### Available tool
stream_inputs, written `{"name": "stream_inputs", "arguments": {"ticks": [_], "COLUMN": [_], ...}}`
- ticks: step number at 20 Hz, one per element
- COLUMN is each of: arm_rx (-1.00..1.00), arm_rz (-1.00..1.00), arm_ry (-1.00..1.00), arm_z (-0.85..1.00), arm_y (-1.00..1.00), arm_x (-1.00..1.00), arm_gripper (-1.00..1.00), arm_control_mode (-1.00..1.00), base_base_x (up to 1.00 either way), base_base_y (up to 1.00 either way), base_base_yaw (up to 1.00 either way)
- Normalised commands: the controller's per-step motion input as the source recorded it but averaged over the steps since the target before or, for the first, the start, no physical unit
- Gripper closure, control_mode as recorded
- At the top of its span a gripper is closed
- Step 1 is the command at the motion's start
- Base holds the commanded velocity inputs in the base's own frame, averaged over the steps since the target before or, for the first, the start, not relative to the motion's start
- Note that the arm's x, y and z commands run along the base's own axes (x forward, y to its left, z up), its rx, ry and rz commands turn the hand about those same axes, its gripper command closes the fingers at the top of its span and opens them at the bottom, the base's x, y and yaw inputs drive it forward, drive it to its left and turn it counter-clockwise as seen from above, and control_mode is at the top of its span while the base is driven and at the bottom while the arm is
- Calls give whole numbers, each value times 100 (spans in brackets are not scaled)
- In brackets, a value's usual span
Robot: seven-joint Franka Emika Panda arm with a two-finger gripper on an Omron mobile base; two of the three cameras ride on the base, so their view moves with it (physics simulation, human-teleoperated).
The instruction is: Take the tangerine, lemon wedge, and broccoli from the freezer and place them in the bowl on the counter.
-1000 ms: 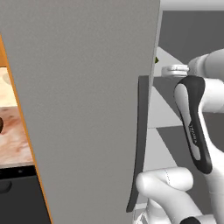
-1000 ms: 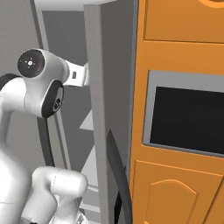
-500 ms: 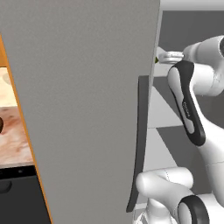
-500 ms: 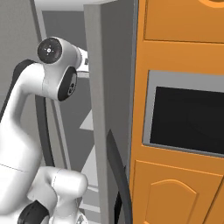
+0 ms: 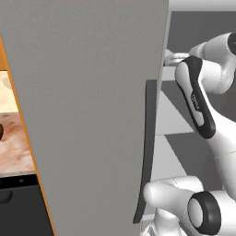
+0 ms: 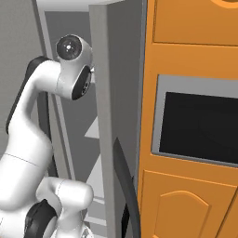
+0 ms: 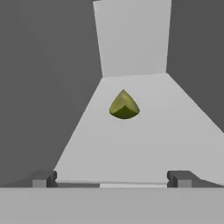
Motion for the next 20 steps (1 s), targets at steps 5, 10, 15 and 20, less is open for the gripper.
{"name": "stream_inputs", "arguments": {"ticks": [5, 10, 15, 20], "arm_rx": [0, 0, 0, 0], "arm_rz": [14, 3, 1, 1], "arm_ry": [0, 1, 8, 16], "arm_z": [-25, 0, 0, 0], "arm_y": [0, -16, -7, 2], "arm_x": [48, 46, 44, 40], "arm_gripper": [-100, -100, -100, -100], "arm_control_mode": [-100, -100, -100, -100], "base_base_x": [0, 0, 0, 0], "base_base_y": [0, 0, 0, 0], "base_base_yaw": [0, 0, 0, 0]}}
